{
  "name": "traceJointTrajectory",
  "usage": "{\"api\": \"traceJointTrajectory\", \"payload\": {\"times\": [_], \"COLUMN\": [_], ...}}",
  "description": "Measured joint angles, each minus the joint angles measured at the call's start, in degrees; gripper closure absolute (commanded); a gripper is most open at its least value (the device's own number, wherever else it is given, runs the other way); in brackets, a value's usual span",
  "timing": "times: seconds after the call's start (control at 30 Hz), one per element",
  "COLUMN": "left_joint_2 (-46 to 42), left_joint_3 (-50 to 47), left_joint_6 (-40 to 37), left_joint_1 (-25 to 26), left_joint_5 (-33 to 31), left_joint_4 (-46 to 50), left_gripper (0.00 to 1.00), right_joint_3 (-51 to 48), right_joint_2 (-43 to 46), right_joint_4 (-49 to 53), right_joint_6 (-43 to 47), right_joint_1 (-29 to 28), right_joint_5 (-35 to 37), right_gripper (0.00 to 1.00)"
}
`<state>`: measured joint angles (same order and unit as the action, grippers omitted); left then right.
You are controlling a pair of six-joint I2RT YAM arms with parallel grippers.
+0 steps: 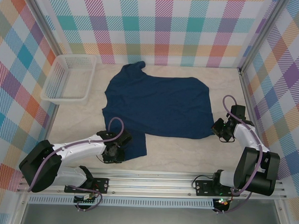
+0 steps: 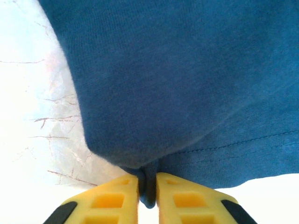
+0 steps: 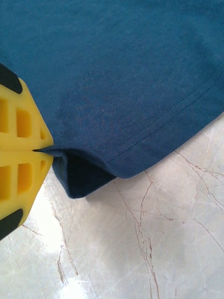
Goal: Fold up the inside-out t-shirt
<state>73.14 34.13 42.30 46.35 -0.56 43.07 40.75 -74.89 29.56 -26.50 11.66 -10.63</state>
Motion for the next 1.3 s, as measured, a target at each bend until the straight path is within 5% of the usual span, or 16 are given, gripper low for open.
{"api": "traceJointTrajectory", "payload": {"times": [0.1, 0.3, 0.73, 0.97, 1.3], "left_joint_2": [-0.1, -2.9, -24.2, -13.7, 5.7], "left_joint_3": [0.2, 0.3, 2.7, 13.1, 30.1], "left_joint_6": [-0.1, 0.5, 6.1, -1.7, -12.0], "left_joint_1": [0.1, 0.2, -2.4, -17.3, -28.6], "left_joint_5": [0.0, -0.3, 2.4, 7.2, 10.2], "left_joint_4": [0.1, 0.3, 11.5, 8.4, -0.3], "left_gripper": [1.00, 1.00, 1.00, 1.00, 1.00], "right_joint_3": [0.0, 0.0, -3.5, 2.8, 16.8], "right_joint_2": [0.0, 0.7, 14.5, 5.7, -12.5], "right_joint_4": [0.0, 0.4, 7.3, 5.8, 0.8], "right_joint_6": [0.0, 0.0, -1.8, -1.8, -1.2], "right_joint_1": [0.0, 0.0, 0.0, 0.0, -0.2], "right_joint_5": [0.0, 0.0, 1.1, 2.0, 2.7], "right_gripper": [1.00, 1.00, 1.00, 1.00, 1.00]}}
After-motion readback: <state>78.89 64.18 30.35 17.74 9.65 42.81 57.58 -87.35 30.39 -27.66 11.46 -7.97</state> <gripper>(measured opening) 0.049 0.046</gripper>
